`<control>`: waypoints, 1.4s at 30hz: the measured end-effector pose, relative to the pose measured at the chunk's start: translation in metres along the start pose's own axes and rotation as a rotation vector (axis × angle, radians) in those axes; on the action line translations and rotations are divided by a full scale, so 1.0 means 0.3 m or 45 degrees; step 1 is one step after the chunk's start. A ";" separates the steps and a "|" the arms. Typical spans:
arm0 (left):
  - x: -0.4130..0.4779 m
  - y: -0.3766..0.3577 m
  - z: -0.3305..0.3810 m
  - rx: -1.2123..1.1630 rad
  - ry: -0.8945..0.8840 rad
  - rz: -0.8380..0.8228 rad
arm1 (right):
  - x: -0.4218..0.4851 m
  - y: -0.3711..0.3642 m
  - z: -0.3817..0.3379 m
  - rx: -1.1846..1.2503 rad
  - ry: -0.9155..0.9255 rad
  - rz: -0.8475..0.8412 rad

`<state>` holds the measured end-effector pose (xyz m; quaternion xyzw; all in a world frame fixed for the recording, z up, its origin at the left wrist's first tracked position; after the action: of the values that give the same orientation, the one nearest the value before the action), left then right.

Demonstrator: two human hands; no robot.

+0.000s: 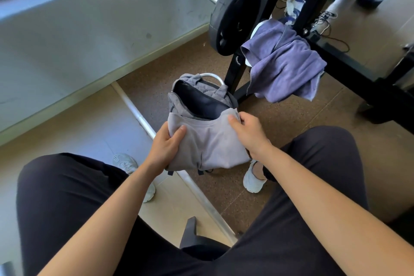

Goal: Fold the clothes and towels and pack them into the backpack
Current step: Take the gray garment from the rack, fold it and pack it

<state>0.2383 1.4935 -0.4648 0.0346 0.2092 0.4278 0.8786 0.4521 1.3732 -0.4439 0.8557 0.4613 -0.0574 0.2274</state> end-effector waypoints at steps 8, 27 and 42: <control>-0.059 -0.118 0.066 -0.088 -0.058 -0.108 | -0.060 -0.154 -0.036 0.133 0.096 -0.145; -0.023 -0.035 0.081 -0.489 0.106 0.146 | -0.033 -0.105 -0.042 0.352 0.040 -0.434; -0.013 -0.051 0.025 -0.618 0.234 -0.351 | -0.009 -0.036 -0.043 0.836 -0.288 -0.586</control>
<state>0.2506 1.4817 -0.4602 -0.2442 0.1821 0.3431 0.8885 0.4404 1.3820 -0.4351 0.7458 0.5697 -0.3442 -0.0272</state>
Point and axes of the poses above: each hand's wrist, its own x-axis towards the middle knuckle, its own y-axis out of the back of the hand, z = x × y, the point moved 2 cm from there along x, towards the middle knuckle, and after that the axes turned 4 degrees about -z, right-handed, at the moved point
